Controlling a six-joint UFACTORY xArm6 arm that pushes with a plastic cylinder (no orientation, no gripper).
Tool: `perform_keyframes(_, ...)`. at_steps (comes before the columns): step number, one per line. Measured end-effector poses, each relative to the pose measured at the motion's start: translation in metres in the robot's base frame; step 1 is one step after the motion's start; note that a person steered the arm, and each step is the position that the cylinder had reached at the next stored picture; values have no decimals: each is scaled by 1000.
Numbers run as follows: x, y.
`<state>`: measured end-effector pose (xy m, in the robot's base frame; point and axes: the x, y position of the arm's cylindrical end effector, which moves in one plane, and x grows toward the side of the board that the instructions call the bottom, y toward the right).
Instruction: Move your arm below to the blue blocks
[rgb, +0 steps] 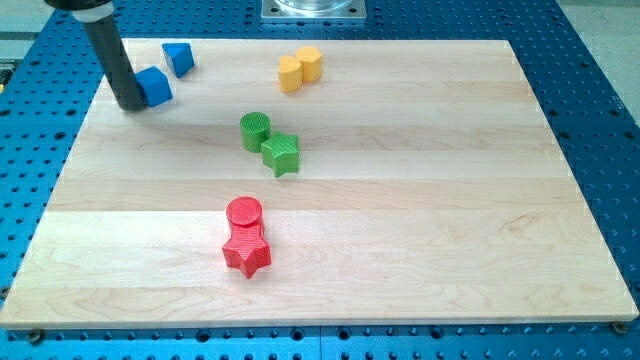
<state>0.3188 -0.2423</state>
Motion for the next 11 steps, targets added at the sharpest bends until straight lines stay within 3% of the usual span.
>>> perform_keyframes(1,29,7)
perform_keyframes(2,13,51)
perform_keyframes(3,-30,31)
perform_keyframes(7,6,51)
perform_keyframes(11,9,54)
